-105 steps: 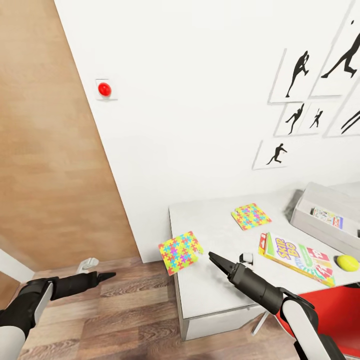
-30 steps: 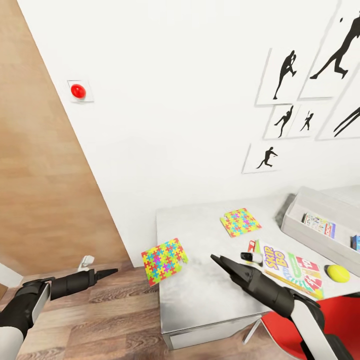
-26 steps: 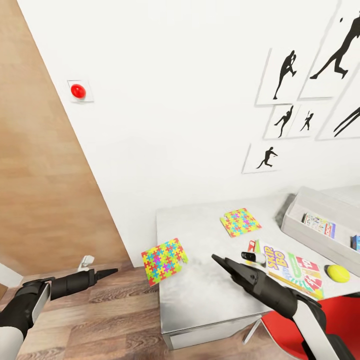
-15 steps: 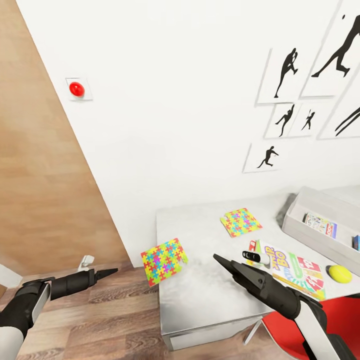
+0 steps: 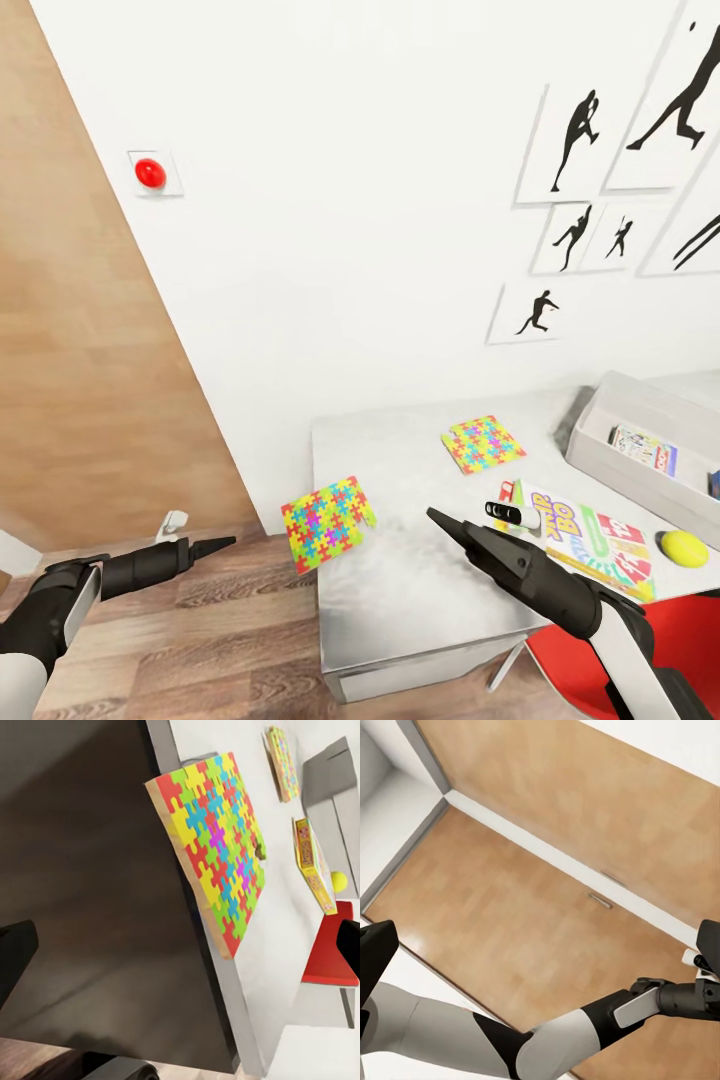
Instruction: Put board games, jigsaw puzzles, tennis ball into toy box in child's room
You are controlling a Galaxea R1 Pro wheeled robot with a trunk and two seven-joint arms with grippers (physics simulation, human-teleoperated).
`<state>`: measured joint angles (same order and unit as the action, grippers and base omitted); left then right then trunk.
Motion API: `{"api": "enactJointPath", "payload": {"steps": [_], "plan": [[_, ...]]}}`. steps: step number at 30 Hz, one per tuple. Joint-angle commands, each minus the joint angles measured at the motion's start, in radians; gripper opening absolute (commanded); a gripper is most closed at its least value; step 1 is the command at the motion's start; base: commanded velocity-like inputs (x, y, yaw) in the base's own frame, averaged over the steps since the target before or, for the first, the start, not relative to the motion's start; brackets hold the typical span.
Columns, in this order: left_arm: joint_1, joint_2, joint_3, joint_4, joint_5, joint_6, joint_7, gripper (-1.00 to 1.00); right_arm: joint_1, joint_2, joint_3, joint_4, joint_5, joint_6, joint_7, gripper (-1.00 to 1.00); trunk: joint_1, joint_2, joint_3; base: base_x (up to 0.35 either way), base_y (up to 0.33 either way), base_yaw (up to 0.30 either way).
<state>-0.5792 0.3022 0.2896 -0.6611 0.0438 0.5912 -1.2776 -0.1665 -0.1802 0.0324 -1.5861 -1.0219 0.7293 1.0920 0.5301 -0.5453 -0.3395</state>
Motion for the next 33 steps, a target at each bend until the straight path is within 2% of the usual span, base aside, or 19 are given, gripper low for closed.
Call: {"api": "enactJointPath", "payload": {"steps": [1, 4, 17, 33], "plan": [[-0.001, 0.0, 0.001, 0.0, 0.002, 0.01, -0.003, 1.0, -0.001, -0.001, 0.001, 0.0, -0.007, 0.006, -0.001, 1.0, 0.004, -0.009, -0.005, 0.0, 0.0, 0.0], [-0.001, 0.0, 0.001, 0.0, 0.002, 0.01, -0.003, 1.0, -0.001, -0.001, 0.001, 0.0, -0.007, 0.005, -0.001, 1.0, 0.016, -0.03, -0.014, 0.0, 0.0, 0.0], [-0.001, 0.0, 0.0, 0.0, 0.002, 0.009, -0.026, 1.0, -0.001, -0.001, 0.001, 0.0, -0.006, 0.003, -0.001, 1.0, 0.016, -0.03, -0.014, 0.0, -0.004, 0.0], [-0.001, 0.0, 0.0, 0.0, 0.001, 0.009, -0.033, 1.0, -0.001, -0.001, 0.001, 0.0, -0.006, 0.0, -0.001, 1.0, 0.016, -0.03, -0.014, 0.0, -0.104, 0.0]]}}
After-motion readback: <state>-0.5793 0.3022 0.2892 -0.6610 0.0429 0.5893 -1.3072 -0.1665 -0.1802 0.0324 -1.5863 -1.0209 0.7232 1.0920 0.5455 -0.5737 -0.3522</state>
